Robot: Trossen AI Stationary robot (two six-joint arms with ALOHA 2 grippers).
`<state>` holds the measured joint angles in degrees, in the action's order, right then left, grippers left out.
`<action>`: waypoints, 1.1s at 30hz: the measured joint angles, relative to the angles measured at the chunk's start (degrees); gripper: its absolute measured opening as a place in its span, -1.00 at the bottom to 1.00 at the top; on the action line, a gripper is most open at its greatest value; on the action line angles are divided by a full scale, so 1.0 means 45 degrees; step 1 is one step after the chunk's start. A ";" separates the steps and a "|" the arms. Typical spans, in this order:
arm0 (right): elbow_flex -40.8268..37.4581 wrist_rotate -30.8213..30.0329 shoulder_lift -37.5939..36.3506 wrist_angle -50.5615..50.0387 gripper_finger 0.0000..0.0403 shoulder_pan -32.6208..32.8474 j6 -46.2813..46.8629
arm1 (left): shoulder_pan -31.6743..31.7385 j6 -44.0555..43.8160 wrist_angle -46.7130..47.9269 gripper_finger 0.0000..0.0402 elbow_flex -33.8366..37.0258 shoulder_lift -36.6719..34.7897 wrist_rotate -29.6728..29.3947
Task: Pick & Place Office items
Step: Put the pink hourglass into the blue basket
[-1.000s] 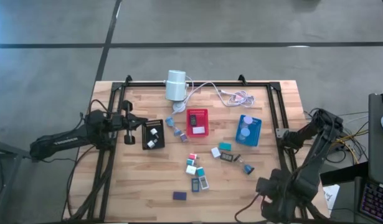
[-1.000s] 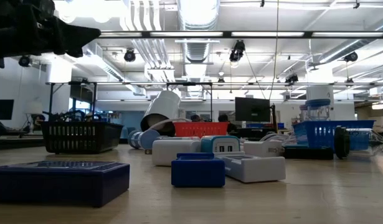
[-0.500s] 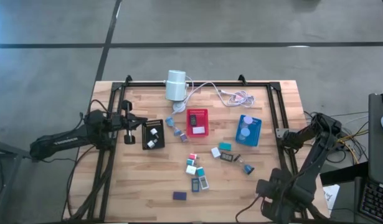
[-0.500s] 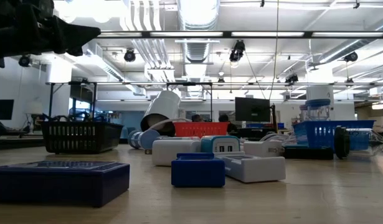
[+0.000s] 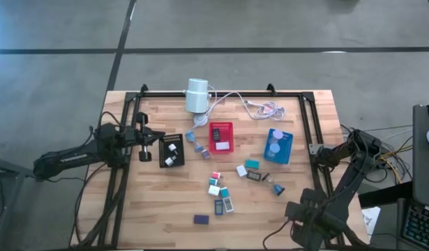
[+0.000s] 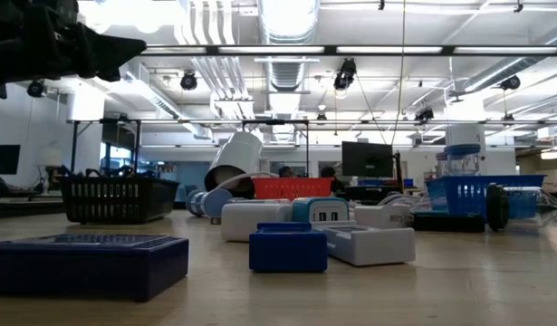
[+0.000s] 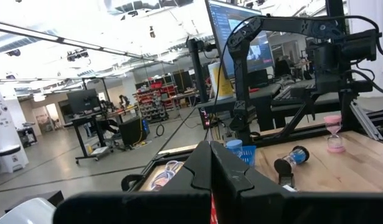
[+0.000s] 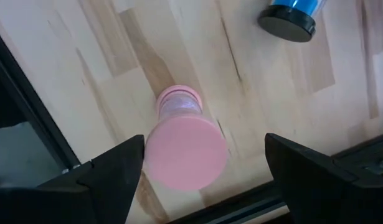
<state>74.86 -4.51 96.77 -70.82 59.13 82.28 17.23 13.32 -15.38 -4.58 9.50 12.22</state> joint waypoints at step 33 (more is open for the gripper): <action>-0.1163 0.0051 -0.0253 0.1978 0.44 -0.0001 -0.0335 | -0.0005 -0.0683 0.0199 -1.00 0.0019 0.0005 0.0037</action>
<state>69.63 -4.28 95.64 -61.92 59.13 80.77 17.21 10.25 -14.48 -4.49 9.52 12.38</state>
